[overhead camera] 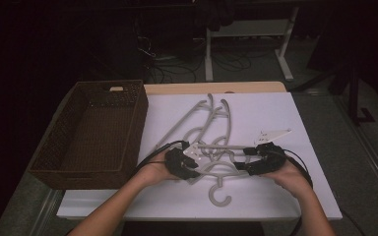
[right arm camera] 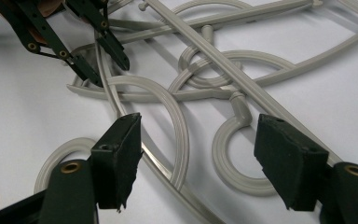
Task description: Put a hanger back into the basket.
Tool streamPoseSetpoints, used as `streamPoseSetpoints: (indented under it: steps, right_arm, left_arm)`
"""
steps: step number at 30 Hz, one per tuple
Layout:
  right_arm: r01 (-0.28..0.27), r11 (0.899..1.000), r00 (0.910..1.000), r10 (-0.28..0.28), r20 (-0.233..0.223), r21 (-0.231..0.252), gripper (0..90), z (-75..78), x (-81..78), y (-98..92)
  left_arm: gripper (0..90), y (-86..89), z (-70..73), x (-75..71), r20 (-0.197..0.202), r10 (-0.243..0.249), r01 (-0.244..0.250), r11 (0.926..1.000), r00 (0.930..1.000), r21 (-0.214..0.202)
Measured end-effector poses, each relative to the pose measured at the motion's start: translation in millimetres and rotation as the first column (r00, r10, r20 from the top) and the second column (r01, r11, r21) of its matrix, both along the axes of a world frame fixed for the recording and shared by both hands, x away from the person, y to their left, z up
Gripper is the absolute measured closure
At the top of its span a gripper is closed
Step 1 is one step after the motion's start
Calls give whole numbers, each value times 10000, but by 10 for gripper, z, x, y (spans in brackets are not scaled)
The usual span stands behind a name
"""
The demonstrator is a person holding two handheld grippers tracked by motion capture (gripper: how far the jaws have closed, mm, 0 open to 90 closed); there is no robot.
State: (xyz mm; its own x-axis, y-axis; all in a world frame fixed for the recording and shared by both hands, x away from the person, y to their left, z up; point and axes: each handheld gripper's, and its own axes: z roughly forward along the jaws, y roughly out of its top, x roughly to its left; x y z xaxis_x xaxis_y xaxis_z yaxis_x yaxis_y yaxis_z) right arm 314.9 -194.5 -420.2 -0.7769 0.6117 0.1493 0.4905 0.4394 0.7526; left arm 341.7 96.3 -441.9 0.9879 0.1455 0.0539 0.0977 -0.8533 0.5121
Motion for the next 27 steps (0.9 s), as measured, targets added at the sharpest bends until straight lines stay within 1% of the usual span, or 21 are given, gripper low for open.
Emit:
streamPoseSetpoints:
  steps: [1, 5, 8, 10, 13, 15, 17, 21, 22, 23, 27]
  right_arm:
    - [0, 10000, 10000, 0, 0, 0, 311, 0, 0, 0]
    - [1, 10000, 10000, -1, 68, 17, 310, 9, 1, 7]
    - [-4, 10000, 9999, 4, 126, 9, 309, 8, 1, 9]
    - [10, 10000, 9999, -10, 149, 25, 309, 13, -2, 8]
    - [29, 10000, 9997, -31, 235, 57, 308, 21, -2, 3]
    - [68, 9999, 9997, -69, 225, 81, 308, 25, -3, -3]
    - [90, 9999, 9997, -92, 237, 85, 305, 27, -5, -9]
    - [168, 9998, 9992, -173, 368, 142, 299, 43, -9, -30]
    - [215, 9996, 9990, -222, 381, 185, 298, 50, -12, -37]
    - [254, 9994, 9988, -263, 403, 239, 297, 58, -16, -47]
    - [492, 9980, 9974, -512, 502, 389, 292, 105, -29, -96]
  left_arm:
    - [670, 0, 0, 0, 0, 0, 0, 10000, 10000, 0]
    - [697, -12, -1, -19, 212, -361, 361, 9993, 9991, 10]
    - [745, -16, 3, -22, 169, -583, 583, 9983, 9982, 4]
    - [777, -25, 2, -27, 188, -635, 635, 9980, 9978, -41]
    - [796, -42, 9, -39, 220, -763, 764, 9971, 9968, -3]
    - [809, -46, 21, -44, 130, -834, 836, 9964, 9964, -112]
    - [816, -46, 34, -47, 135, -768, 771, 9968, 9970, -188]
    - [818, -23, 73, -37, -55, -681, 677, 9963, 9977, -531]
    - [819, -23, 73, -37, -55, -681, 677, 9963, 9977, -531]
    - [819, -10, 106, -34, -65, -585, 579, 9960, 9983, -684]
    - [820, 31, 185, -29, -165, -285, 267, 9947, 9995, -993]
